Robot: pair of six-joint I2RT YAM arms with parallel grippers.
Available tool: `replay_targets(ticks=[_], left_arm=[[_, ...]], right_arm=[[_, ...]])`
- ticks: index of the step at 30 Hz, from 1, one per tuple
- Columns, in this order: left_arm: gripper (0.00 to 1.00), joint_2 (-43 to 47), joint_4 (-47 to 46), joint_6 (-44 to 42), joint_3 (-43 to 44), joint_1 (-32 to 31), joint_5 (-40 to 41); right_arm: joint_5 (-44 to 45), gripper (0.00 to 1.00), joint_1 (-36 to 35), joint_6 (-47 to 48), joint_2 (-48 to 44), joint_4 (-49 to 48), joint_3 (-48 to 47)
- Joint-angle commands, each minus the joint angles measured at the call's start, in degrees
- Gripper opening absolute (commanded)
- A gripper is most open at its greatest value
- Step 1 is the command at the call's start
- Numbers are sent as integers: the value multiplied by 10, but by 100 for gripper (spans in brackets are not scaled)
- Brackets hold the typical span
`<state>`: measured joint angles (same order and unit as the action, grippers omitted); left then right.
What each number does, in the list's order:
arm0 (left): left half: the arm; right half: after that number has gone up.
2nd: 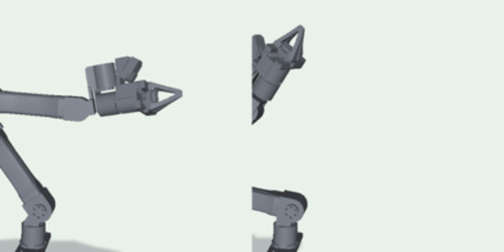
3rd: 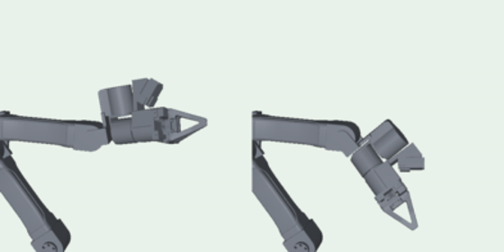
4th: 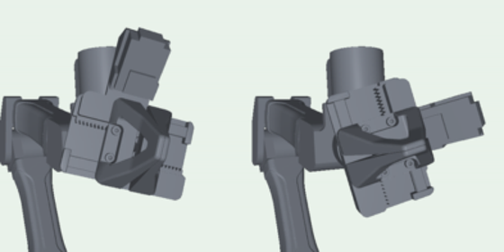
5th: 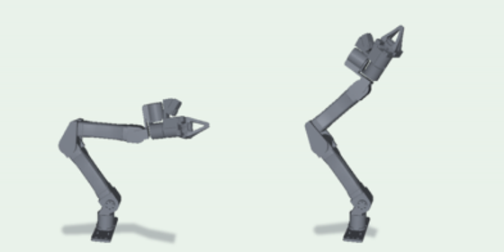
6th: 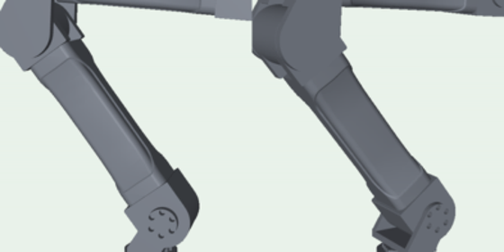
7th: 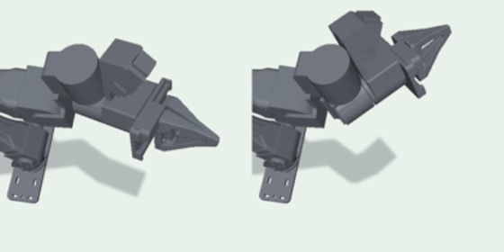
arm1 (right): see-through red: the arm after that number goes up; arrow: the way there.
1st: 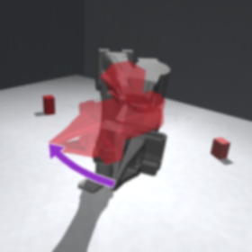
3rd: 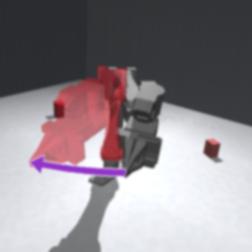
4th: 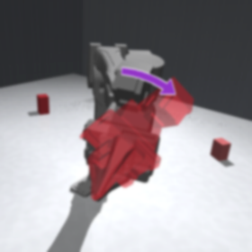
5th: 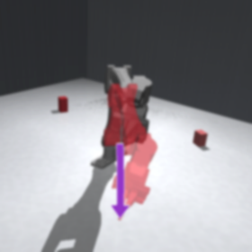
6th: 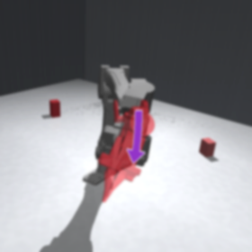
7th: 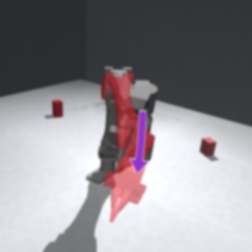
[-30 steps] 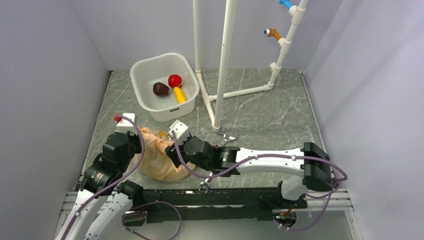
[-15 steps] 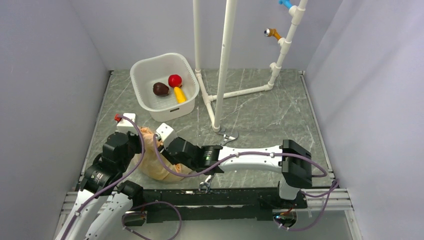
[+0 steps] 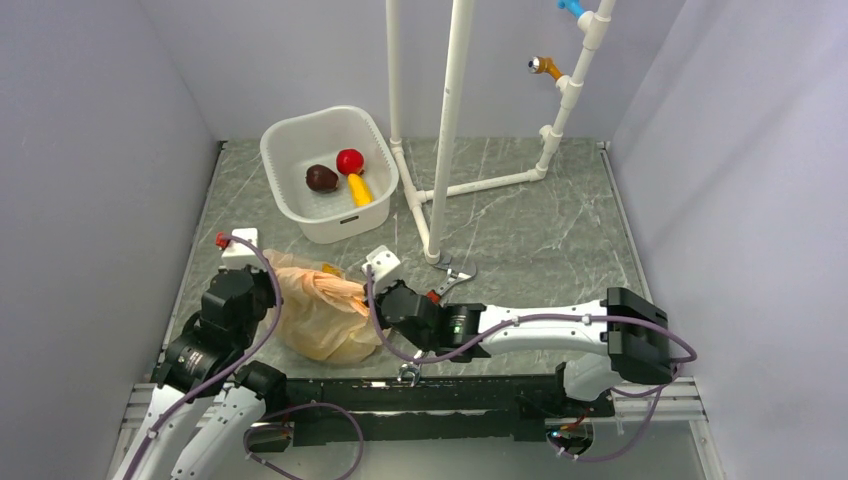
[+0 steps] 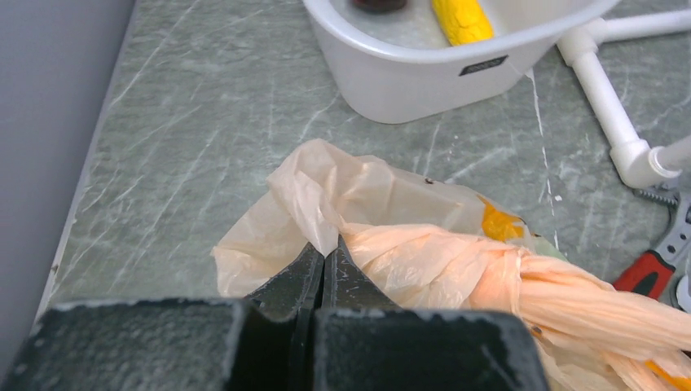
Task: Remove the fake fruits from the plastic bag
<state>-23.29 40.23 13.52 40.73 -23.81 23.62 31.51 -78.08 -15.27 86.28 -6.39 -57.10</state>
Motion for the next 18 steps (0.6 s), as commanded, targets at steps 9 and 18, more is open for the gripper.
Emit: replay_targets(ticks=[9, 18], left_arm=[[27, 35, -15, 9, 15, 2, 32], [76, 32, -114, -57, 12, 2, -205]], right_arm=[[-81, 0, 1, -61, -39, -137, 78], [-121, 0, 2, -26, -31, -84, 51]])
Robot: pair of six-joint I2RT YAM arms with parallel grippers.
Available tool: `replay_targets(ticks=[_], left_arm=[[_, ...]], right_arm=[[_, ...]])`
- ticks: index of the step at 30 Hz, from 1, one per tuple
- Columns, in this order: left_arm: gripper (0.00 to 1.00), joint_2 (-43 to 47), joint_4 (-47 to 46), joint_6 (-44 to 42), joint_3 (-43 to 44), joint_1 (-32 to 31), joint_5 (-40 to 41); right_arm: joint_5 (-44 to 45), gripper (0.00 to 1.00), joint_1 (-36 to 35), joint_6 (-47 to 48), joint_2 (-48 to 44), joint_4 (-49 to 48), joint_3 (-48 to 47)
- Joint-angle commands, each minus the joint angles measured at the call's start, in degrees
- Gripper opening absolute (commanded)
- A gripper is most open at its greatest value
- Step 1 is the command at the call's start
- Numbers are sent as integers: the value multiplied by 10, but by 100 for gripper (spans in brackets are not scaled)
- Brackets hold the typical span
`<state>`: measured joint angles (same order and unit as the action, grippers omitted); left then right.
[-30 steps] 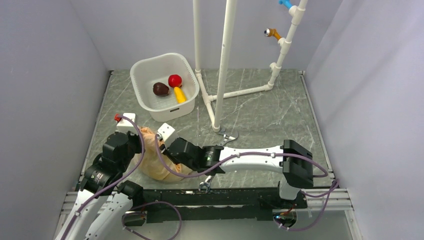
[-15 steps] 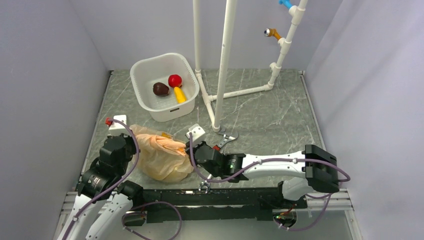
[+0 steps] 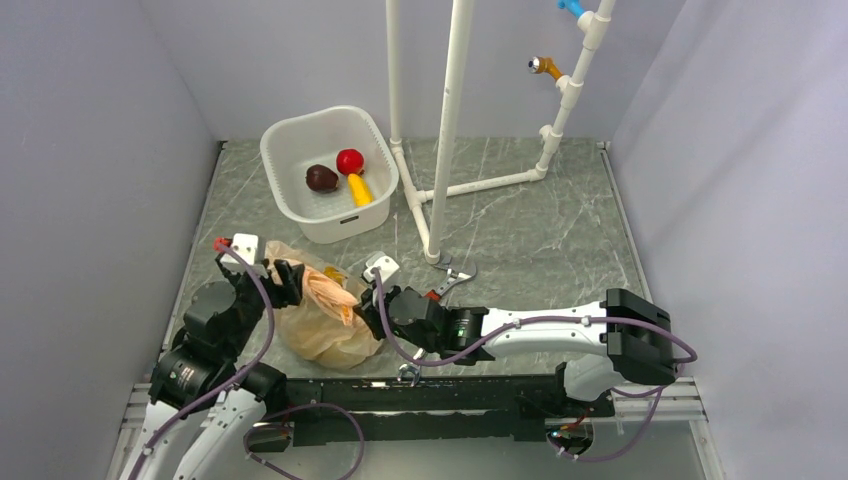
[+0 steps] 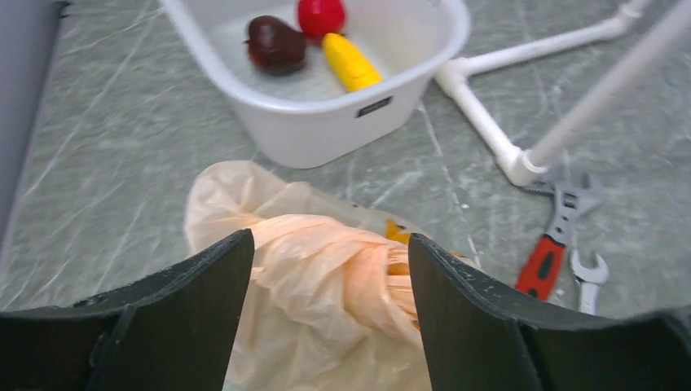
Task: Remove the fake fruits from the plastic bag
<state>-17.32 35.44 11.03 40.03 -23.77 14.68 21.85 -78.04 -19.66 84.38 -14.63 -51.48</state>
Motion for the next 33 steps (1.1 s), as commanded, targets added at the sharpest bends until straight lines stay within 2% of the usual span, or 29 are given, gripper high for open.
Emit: replay_targets(ticks=[1, 4, 6, 13, 23, 26, 28, 31, 32, 33], left_arm=[[77, -56, -60, -35, 32, 1, -124], [75, -143, -22, -52, 67, 1, -113], [75, -171, -37, -64, 58, 1, -106], [78, -172, -82, -84, 3, 1, -236], [79, -255, -24, -85, 23, 1, -168], [84, -283, -15, -86, 29, 1, -160], [83, -290, -12, -87, 31, 1, -165], [77, -278, -18, -90, 24, 1, -190], [68, -276, -23, -90, 21, 1, -188], [54, -277, -23, -88, 23, 1, -179]], right_arm=[[-22, 0, 1, 18, -11, 4, -9], [-29, 0, 1, 19, -6, 15, -23], [-39, 0, 1, 25, -4, 15, -26], [-33, 0, 1, 29, -26, 7, -4], [-22, 0, 1, 38, -25, 14, -10], [-22, 0, 1, 39, -28, 14, -10], [-22, 0, 1, 42, -28, 11, -7], [-17, 0, 1, 39, -27, 17, -11], [-17, 0, 1, 39, -28, 16, -11], [-17, 0, 1, 41, -28, 14, -10]])
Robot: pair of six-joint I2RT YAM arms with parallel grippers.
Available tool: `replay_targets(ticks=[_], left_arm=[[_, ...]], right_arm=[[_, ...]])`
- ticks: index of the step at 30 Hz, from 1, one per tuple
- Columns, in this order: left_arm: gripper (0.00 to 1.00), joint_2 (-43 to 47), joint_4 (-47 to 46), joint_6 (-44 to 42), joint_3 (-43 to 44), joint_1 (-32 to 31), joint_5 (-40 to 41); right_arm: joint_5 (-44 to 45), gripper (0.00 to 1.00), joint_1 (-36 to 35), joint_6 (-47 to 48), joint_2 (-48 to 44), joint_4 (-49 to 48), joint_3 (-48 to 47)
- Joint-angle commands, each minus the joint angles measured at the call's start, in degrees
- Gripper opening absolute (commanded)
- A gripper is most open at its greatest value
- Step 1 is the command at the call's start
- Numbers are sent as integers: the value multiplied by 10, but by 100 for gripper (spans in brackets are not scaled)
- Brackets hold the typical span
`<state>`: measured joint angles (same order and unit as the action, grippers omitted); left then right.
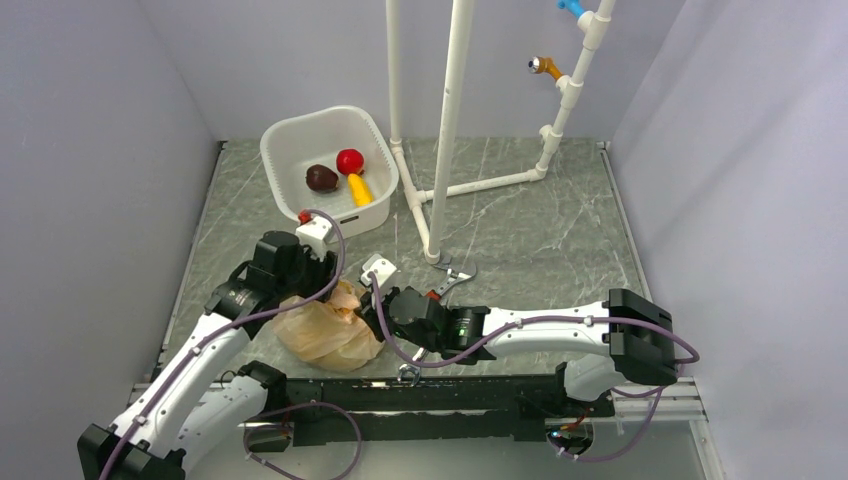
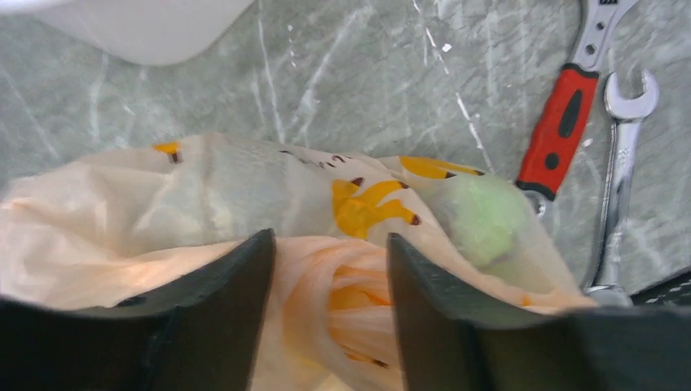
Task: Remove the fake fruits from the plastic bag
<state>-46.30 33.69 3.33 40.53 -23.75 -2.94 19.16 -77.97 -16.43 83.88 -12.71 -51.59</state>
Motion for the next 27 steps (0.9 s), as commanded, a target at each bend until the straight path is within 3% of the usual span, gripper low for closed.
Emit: replay_targets(ticks=[1, 3, 7, 14, 17, 20, 23, 26, 27], left_arm=[[37, 9, 1, -11, 23, 1, 11], [11, 8, 18, -8, 36, 1, 27], [1, 73, 4, 5, 31, 1, 93], [0, 251, -54, 12, -12, 1, 138], [0, 286, -60, 12, -19, 1, 152], [0, 300, -66, 7, -23, 1, 140], [0, 292, -68, 2, -20, 1, 116], [0, 284, -61, 3, -16, 1, 108], [0, 285, -63, 2, -17, 1, 102]], right_arm=[[11, 0, 0, 9, -24, -8, -8], [22, 0, 0, 9, -28, -10, -2], [38, 0, 0, 0, -43, -21, 19], [17, 0, 1, -38, -72, -69, 90], [-11, 0, 1, -57, -71, -106, 125], [-16, 1, 1, -63, -57, -58, 102], [-9, 16, 0, -46, -54, -5, 64], [20, 54, 2, -32, -54, 56, 15], [33, 58, 3, -29, -47, 95, -13]])
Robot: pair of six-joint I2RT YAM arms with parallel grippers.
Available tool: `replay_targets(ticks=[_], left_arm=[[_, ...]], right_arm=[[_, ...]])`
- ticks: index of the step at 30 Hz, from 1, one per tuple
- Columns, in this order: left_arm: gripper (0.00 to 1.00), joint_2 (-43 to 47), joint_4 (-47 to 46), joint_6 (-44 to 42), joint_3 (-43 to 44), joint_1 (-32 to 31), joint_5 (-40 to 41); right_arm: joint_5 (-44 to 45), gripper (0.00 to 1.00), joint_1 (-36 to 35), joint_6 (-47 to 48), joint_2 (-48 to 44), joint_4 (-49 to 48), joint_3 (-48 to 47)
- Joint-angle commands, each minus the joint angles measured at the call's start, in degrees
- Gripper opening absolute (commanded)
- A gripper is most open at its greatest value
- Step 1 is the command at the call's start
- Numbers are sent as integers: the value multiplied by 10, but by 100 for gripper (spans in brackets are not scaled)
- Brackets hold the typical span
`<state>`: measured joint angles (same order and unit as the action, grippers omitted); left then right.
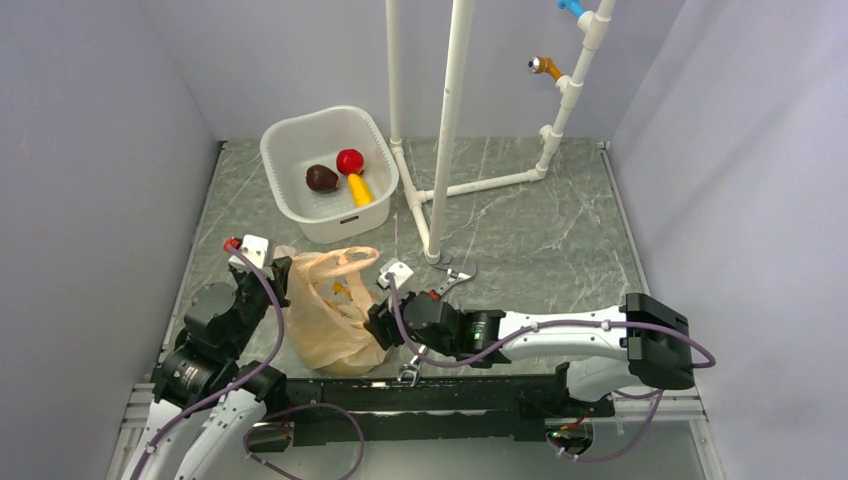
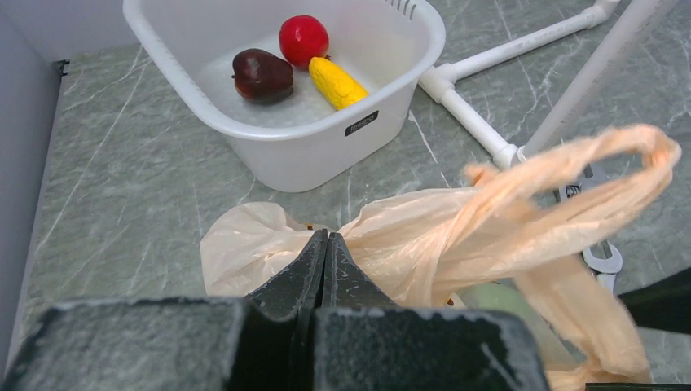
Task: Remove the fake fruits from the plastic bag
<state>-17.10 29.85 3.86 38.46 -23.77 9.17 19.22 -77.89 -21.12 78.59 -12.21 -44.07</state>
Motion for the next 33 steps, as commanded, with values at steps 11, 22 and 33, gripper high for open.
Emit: replay_targets(ticks=[11, 22, 33], left_arm=[[0, 9, -26, -3, 1, 1, -11], [0, 22, 18, 45, 16, 1, 183], [0, 103, 42, 123, 7, 1, 235]], right_arm=[[90, 70, 17, 23, 120, 255, -300], [157, 0, 16, -60, -35, 86, -117], [2, 0, 17, -91, -142, -296, 174]])
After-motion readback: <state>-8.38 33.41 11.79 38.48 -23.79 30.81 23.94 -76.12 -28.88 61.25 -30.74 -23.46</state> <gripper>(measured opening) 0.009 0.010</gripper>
